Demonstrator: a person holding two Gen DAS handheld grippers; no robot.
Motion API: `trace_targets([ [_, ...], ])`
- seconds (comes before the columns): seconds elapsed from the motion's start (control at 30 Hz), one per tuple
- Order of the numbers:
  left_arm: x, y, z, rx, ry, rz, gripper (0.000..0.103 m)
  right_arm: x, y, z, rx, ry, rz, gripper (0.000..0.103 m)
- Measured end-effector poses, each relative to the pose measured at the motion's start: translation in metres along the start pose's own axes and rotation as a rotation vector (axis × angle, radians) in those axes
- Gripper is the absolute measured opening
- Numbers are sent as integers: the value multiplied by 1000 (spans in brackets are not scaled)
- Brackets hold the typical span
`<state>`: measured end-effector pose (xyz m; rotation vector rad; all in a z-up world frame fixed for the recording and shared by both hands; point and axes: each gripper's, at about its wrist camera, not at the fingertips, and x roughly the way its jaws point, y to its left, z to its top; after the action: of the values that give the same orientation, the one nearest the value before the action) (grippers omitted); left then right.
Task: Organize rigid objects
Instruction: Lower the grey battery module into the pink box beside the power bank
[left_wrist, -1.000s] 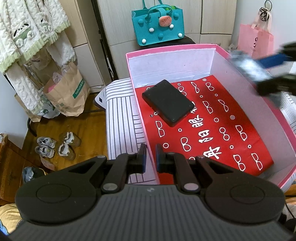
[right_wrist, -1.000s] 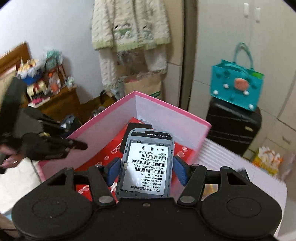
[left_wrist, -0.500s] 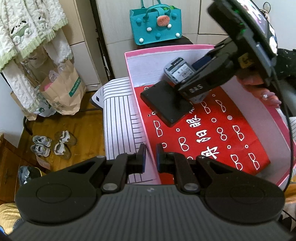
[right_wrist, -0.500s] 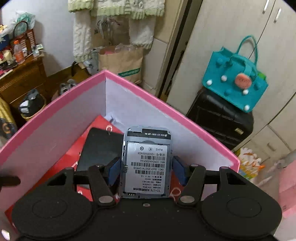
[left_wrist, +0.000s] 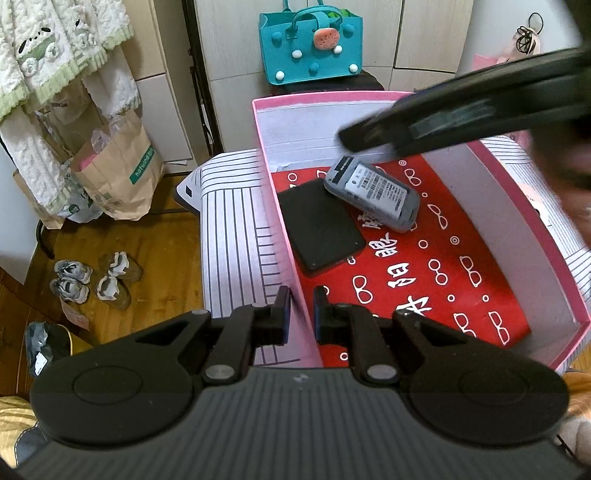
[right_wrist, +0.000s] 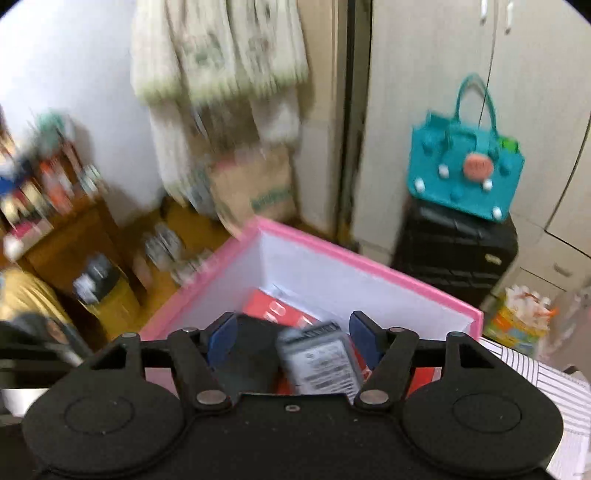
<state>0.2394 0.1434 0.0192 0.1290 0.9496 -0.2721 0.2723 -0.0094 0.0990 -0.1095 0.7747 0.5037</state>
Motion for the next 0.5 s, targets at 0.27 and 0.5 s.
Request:
trace_targets([
  [0.27, -1, -4, -3, 6, -10, 22, 10, -94, -29, -42, 52, -52, 101, 76],
  [0.5, -1, -7, -4, 5, -12, 43, 9, -143, -88, -79, 120, -31, 28, 76],
])
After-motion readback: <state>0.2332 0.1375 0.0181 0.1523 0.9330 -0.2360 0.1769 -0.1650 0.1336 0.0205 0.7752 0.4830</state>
